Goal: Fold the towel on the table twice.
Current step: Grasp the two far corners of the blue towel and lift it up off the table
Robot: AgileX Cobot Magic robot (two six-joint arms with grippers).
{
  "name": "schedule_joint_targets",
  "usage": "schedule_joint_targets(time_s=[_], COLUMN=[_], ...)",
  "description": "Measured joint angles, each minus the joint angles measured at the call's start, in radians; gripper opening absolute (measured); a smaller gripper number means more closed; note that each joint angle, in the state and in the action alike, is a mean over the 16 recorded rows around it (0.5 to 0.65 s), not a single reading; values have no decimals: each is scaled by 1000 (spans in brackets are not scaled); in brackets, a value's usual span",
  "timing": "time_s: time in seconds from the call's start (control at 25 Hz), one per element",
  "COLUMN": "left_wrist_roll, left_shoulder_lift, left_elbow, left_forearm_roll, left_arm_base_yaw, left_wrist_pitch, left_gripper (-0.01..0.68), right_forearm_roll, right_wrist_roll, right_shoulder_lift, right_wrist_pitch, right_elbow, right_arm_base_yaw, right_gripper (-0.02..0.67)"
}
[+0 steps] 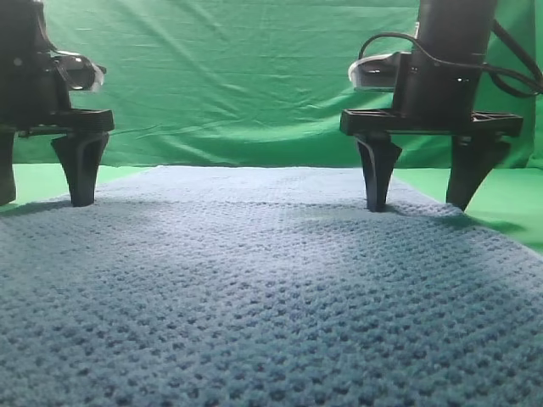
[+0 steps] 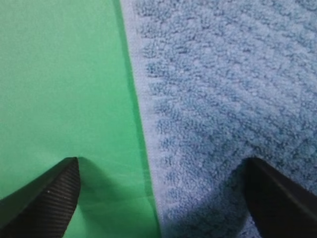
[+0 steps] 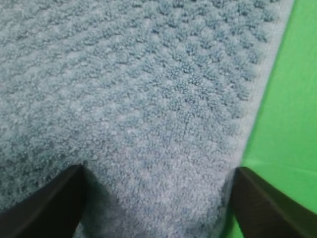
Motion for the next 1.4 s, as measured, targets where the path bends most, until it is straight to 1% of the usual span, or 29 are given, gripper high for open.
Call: schedule_joint_targets(time_s=[0.08, 0.2, 0.32, 0.56, 0.64, 0.76, 0.88, 1.04, 1.2, 1.4], left_wrist_roll=[0, 1, 2, 5, 5, 7, 8, 9, 9, 9], left_shoulder_lift=[6, 16, 28, 48, 54, 61, 66, 67, 62, 26], left_elbow=[-4, -13, -24, -45, -53, -67, -83, -104, -125, -159], left_forearm_roll=[-2, -7, -13, -25, -28, -30, -31, -33, -45, -66], left_arm_base_yaw=[-1, -4, -11, -27, -33, -41, -46, -49, -54, -63], left_wrist_pitch=[8, 22, 39, 69, 80, 96, 112, 133, 153, 172], left_gripper=[573, 503, 408, 188, 130, 64, 21, 0, 0, 0], right_forearm_roll=[1, 4, 8, 24, 29, 35, 38, 32, 10, -27], right_wrist_roll=[1, 3, 5, 10, 13, 18, 25, 34, 41, 46], right_shoulder_lift=[4, 10, 15, 22, 24, 24, 19, 7, -15, -53], right_wrist_pitch=[1, 2, 1, 0, 0, 0, -1, -1, 21, 82], right_elbow=[-3, -7, -11, -17, -18, -18, -17, -13, -16, -60], right_arm_base_yaw=[0, 0, 0, 0, 0, 0, 0, 5, 7, 9], right_gripper=[488, 415, 341, 196, 158, 111, 64, 17, 0, 0])
